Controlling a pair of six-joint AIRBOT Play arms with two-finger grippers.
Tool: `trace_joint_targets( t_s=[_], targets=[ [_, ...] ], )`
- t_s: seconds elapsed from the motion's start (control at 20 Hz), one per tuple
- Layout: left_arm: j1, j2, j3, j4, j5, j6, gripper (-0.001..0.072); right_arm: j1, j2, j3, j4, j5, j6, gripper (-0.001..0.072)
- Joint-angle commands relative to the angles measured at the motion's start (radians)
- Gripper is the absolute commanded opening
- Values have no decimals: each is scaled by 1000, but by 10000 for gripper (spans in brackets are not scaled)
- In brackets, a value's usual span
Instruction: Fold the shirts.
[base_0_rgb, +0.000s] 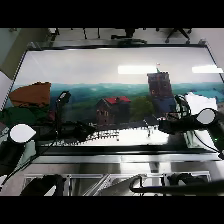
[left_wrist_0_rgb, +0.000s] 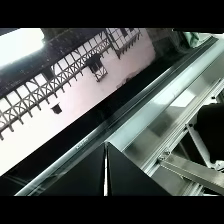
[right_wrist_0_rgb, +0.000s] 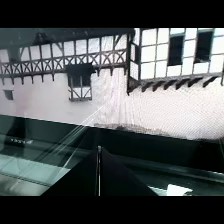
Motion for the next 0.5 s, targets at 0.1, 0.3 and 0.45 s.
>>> trace_joint_targets(
  t_s=[0.1, 0.3, 0.45],
  targets=[
    [-1, 1, 0, 0, -1, 3, 19, 1, 0, 0, 0, 0, 0, 19],
    [5, 0, 14, 27, -2, 2, 19, 1, 0, 0, 0, 0, 0, 18],
    [89, -37, 137, 241, -33, -129, 23, 1, 0, 0, 0, 0, 0, 19]
  ],
)
